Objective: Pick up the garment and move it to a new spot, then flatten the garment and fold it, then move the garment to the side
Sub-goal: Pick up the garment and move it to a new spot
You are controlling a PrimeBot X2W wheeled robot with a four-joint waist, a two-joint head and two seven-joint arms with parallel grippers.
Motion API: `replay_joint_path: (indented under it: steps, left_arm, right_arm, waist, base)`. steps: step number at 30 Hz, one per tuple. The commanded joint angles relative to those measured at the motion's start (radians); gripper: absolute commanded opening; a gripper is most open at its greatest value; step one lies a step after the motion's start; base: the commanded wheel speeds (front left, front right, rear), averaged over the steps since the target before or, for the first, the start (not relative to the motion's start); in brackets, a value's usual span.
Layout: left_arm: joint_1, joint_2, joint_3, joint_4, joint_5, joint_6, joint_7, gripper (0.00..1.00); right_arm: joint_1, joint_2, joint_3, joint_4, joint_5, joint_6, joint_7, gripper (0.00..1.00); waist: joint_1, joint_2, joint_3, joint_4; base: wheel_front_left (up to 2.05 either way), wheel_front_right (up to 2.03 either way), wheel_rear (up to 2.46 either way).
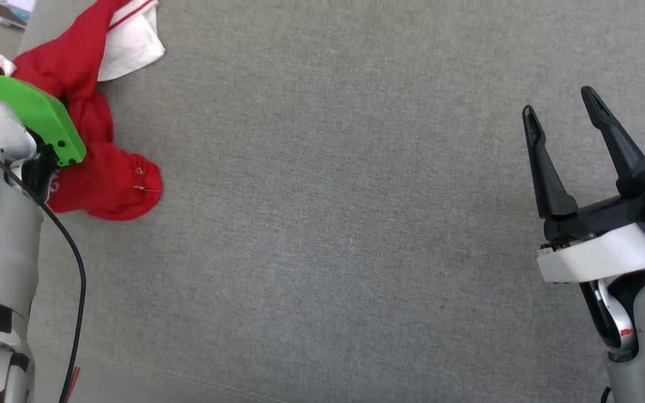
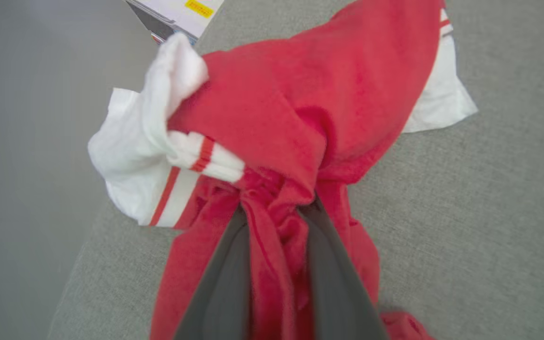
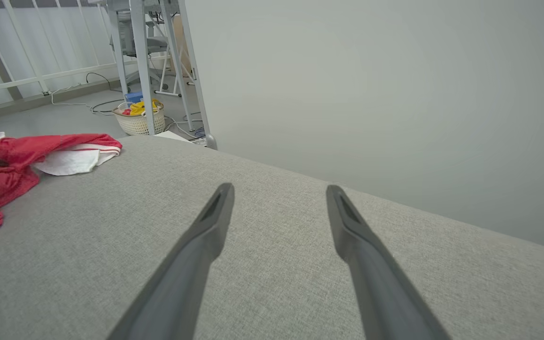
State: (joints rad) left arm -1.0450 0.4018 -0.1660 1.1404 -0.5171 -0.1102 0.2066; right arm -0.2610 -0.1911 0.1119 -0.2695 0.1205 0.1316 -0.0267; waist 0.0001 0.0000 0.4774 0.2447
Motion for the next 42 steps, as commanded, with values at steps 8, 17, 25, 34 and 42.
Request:
replay_joint_path:
  steps: [8,17,25,34,42]
  left_arm:
    - [-0.021,0.0,-0.041,-0.086,0.08,0.049,-0.295,0.0]
    - [0.04,-0.057,-0.08,-0.2,0.11,0.055,-0.448,0.0]
    - [0.195,-0.172,-0.189,-0.319,0.131,0.028,-0.405,0.0]
    - [0.373,-0.299,-0.353,-0.48,0.09,-0.015,-0.346,0.0]
    - [0.485,-0.343,-0.588,-0.587,0.052,-0.02,-0.253,0.0]
  right_arm:
    - [0.062,0.053,-0.037,0.03,0.009,-0.001,-0.036,1.0]
    - [0.139,0.109,-0.08,0.064,-0.006,-0.001,-0.063,1.0]
    - [0.193,0.13,-0.098,0.071,-0.019,-0.001,-0.065,1.0]
    - [0.219,0.139,-0.117,0.065,-0.019,-0.001,-0.057,1.0]
    - [0.217,0.14,-0.145,0.046,-0.004,-0.001,-0.055,1.0]
  waist:
    - [-0.0001,0.0,-0.16,0.007]
    - [-0.0001,0.0,-0.289,-0.034]
    - [-0.0001,0.0,-0.355,-0.1]
    - [-0.0001,0.0,-0.372,-0.229]
    - [-0.0001,0.0,-0.309,-0.371]
  base:
    - [0.0,0.0,0.0]
    - [0.0,0.0,0.0]
    - [0.0,0.0,0.0]
    - [0.0,0.0,0.0]
    - [0.0,0.0,0.0]
